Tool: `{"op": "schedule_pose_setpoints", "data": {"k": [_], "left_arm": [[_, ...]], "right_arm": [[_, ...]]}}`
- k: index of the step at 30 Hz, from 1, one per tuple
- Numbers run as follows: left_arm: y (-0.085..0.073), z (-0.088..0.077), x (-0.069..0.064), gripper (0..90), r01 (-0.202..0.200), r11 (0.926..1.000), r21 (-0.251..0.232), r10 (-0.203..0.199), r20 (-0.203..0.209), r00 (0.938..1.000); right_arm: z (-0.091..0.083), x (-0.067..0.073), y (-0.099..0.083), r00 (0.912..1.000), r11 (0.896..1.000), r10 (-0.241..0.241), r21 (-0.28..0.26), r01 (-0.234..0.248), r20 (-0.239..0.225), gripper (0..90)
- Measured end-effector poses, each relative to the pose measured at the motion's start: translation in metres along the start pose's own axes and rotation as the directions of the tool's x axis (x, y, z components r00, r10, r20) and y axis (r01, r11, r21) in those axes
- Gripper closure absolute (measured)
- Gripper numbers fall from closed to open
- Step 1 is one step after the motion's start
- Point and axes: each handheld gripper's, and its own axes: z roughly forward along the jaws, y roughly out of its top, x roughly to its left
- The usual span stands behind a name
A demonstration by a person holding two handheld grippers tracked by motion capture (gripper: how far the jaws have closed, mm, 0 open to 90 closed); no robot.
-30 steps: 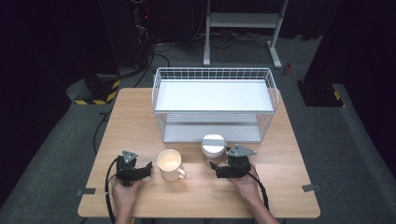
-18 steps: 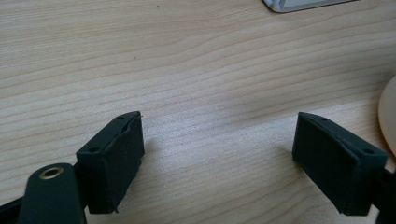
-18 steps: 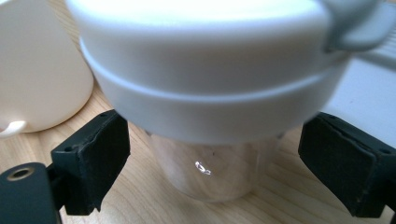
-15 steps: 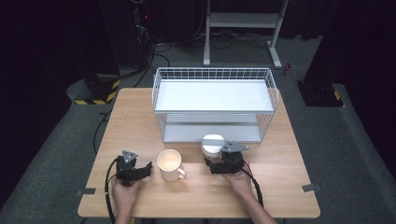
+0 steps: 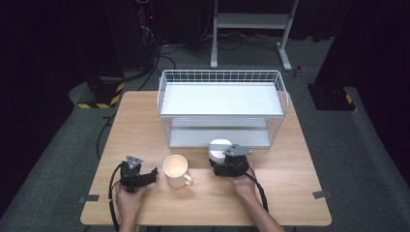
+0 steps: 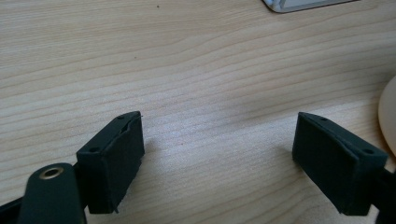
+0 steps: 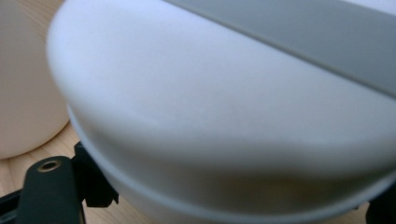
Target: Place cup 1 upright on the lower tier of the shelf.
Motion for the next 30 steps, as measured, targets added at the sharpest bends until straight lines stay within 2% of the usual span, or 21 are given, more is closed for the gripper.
{"op": "schedule_pose_setpoints", "data": {"k": [10, 15, 19, 28, 30], "left_arm": [[0.000, 0.000, 0.000, 17.6, -0.002, 1.0000, -0.002, 0.002, -0.003, 1.0000], [0.000, 0.000, 0.000, 17.6, -0.002, 1.0000, -0.002, 0.002, -0.004, 1.0000], [0.000, 0.000, 0.000, 17.6, -0.001, 1.0000, -0.003, 0.001, -0.004, 1.0000], [0.000, 0.000, 0.001, 18.9, 0.010, 0.9999, -0.005, -0.010, -0.008, 0.9999], [0.000, 0.000, 0.001, 19.3, 0.011, 0.9999, -0.008, -0.011, -0.010, 0.9999]], "right_arm": [[-0.001, 0.000, 0.000, 1.0000, 1.000, -0.008, -0.004, 0.008, 0.000, 18.4], [-0.007, -0.005, 0.000, 0.9998, 1.000, 0.009, -0.013, -0.009, 0.015, 18.4], [-0.013, -0.009, 0.004, 0.9995, 1.000, -0.013, -0.019, 0.013, 0.029, 18.4], [-0.022, -0.027, 0.010, 0.9965, 0.998, 0.060, -0.007, -0.060, 0.058, 18.5], [-0.025, -0.031, 0.012, 0.9966, 0.999, 0.042, -0.008, -0.041, 0.070, 18.5]]}}
